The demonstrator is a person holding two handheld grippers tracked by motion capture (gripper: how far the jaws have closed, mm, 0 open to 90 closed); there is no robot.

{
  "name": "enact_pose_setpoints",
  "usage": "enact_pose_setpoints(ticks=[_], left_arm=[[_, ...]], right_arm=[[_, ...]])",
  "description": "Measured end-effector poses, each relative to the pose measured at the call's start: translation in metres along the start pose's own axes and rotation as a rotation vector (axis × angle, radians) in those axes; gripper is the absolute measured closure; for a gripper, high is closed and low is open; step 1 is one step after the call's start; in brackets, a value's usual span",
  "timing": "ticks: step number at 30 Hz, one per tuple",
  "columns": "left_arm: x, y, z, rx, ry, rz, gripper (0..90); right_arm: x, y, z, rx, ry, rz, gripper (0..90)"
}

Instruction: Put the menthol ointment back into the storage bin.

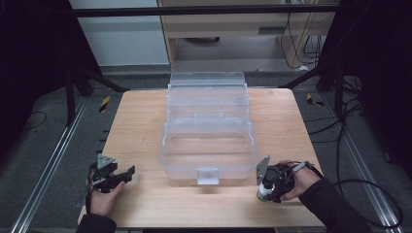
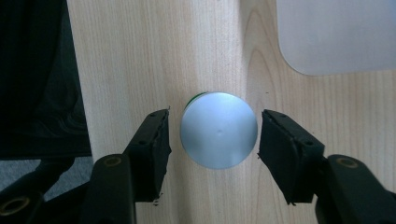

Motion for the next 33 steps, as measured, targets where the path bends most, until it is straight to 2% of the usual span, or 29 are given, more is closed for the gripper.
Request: enact_pose_setpoints(ticks=[5,23,27,32,33], left_arm=[[0.000,0.000,0.000,0.000,0.001,0.001,27.3],[0.000,0.000,0.000,-0.001,0.000,0.001,27.4],[0.000,0.000,0.000,-0.001,0.001,0.001,27.3],[0.000,0.000,0.000,-0.002,0.001,0.002,27.3],[0.000,0.000,0.000,-0.002,0.000,0.002,27.3]], right_arm=[[0.007,-0.002,-0.002,-0.023,-0.003,0.024,47.9],[0.012,-0.005,-0.004,0.010,-0.031,0.068,50.3],[0.008,-0.004,-0.004,0.028,-0.039,0.072,50.4],[-0.006,-0.002,-0.007,0.052,-0.028,0.050,50.3],[-0.010,-0.002,-0.007,0.071,-0.032,0.047,50.4]])
Point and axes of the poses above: each handheld gripper's, and its own axes: x roughly forward along the jaws, y roughly out of its underside, z roughly to its left, the point moved 5 cm from there along x, roughly forward along the jaws, and after that the axes turned 10 degrees about z, right-handed, at the moved point
